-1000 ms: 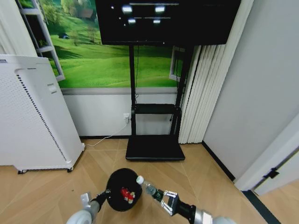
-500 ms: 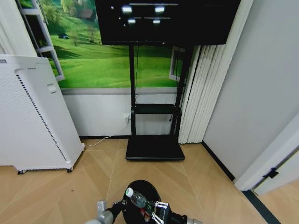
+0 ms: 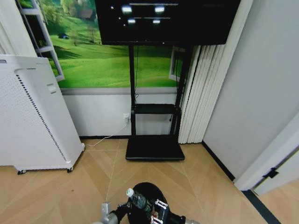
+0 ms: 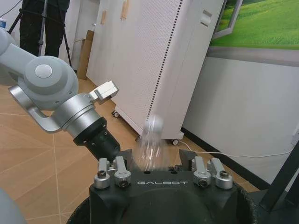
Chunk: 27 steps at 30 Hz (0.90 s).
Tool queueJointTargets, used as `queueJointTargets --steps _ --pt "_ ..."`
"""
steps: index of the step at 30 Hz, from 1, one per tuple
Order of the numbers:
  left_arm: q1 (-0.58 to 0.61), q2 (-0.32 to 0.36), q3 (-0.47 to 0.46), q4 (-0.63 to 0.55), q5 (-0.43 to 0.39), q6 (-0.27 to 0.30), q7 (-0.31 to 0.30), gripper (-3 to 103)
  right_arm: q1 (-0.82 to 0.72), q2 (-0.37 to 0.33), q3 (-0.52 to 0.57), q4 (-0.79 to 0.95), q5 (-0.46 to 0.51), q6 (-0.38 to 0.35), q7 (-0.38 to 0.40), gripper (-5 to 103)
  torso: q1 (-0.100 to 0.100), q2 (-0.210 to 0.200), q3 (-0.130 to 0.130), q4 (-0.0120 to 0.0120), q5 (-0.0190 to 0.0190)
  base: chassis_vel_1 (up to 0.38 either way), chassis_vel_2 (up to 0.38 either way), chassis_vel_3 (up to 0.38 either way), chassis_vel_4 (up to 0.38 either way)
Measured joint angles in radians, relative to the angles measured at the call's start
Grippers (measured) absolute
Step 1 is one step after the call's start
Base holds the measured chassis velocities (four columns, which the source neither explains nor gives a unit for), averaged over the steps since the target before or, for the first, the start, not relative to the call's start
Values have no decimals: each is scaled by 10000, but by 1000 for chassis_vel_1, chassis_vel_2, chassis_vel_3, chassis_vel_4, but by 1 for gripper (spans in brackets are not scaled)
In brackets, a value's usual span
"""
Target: Pick up the trash bin and place the garbage on the floor into it.
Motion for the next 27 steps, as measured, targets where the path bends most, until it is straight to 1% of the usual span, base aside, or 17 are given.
queueJointTargets --steps 2,3,4,6,9,10,12,13,14,15,17,18,19,20,21,23,27 --pt "-8 -10 0 0 -13 -1 -6 1 -14 1 6 0 -5 4 20 60 0 0 0 0 0 0 0 0 0" --pt "-11 -17 0 0 -29 -3 -14 1 -26 3 28 1 -6 14 56 71 0 0 0 0 0 0 0 0 0" --pt "-11 -25 0 1 -47 -4 -22 1 -35 4 49 9 -3 26 96 77 0 0 0 0 0 0 0 0 0" --pt "-3 -40 -21 2 -61 -16 -29 1 -42 3 71 25 19 45 149 82 0 0 0 0 0 0 0 0 0" --pt "73 -244 -701 -90 -404 -276 -434 1 -115 205 465 128 389 401 1066 93 0 0 1 0 -1 0 0 0 0" --pt "73 -244 -701 -90 -404 -276 -434 1 -115 205 465 128 389 401 1066 93 0 0 1 0 -1 0 0 0 0" --pt "73 -433 -1310 -334 -900 -601 -1505 1 -91 484 901 139 578 422 1855 99 0 0 1 0 -4 0 0 0 0" --pt "73 -433 -1310 -334 -900 -601 -1505 1 -91 484 901 139 578 422 1855 99 0 0 1 0 -4 0 0 0 0" --pt "93 -538 -1818 -685 -1586 -588 -2535 1 7 724 1143 64 749 291 2673 100 0 0 1 -1 0 0 0 0 0" --pt "93 -538 -1818 -685 -1586 -588 -2535 1 7 724 1143 64 749 291 2673 100 0 0 1 -1 0 0 0 0 0" --pt "244 -590 -2609 -1372 -2656 -340 -3941 1 273 1207 1524 -278 1084 12 4268 100 0 0 0 -2 0 0 0 0 0" --pt "244 -590 -2609 -1372 -2656 -340 -3941 1 273 1207 1524 -278 1084 12 4268 100 0 0 0 -2 0 0 0 0 0" --pt "433 -562 -3201 -1740 -3178 -184 -4574 1 445 1402 1867 -455 1138 -165 4933 100 1 0 1 -1 1 0 0 0 0" --pt "648 -538 -3775 -1962 -3531 -85 -4868 1 531 1474 2088 -553 1226 -281 5366 100 0 0 0 -1 -3 0 0 0 0" --pt "648 -538 -3775 -1962 -3531 -85 -4868 1 531 1474 2088 -553 1226 -281 5366 100 0 0 0 -1 -3 0 0 0 0" --pt "1278 -608 -5326 -2256 -4367 189 -5111 1 644 1538 2576 -731 1353 -522 5903 100 0 0 0 0 0 0 0 0 0" --pt "1837 -708 -6245 -2411 -4751 383 -5215 1 670 1708 2972 -864 1423 -610 6081 100 1 0 0 5 -2 0 0 0 0"
